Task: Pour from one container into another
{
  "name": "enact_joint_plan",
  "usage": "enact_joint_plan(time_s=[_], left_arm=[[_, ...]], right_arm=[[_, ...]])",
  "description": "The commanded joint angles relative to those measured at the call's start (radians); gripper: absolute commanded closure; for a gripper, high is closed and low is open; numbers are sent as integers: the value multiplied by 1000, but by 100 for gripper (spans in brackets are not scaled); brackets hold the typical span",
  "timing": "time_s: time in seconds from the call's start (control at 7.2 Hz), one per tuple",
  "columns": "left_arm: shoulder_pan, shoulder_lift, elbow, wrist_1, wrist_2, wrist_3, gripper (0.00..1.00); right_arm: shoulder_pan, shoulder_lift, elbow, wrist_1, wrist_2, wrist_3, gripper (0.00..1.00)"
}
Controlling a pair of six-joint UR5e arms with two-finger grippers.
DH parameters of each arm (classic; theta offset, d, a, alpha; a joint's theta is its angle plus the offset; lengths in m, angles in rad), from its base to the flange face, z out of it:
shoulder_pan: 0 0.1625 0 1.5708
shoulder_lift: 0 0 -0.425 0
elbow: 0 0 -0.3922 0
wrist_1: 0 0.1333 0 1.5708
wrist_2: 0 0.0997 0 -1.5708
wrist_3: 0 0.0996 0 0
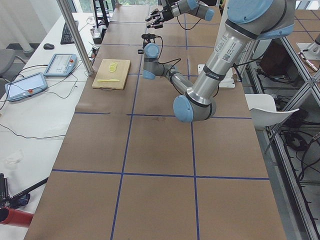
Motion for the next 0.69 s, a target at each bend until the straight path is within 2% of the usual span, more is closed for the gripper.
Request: enact_joint_plan(time_s=[0.0,0.14,0.28,0.56], left_arm=[[0,0,0,-1,0,0,100],[-1,2,0,1,0,0,100],[-1,2,0,-1,0,0,100],[-1,2,0,-1,0,0,100]], right_arm=[[21,-82,33,31,43,146,100],[47,-125,39,95,144,361,100],[46,-215,43,173,161,482,100],[46,-491,26,358,134,474,100]])
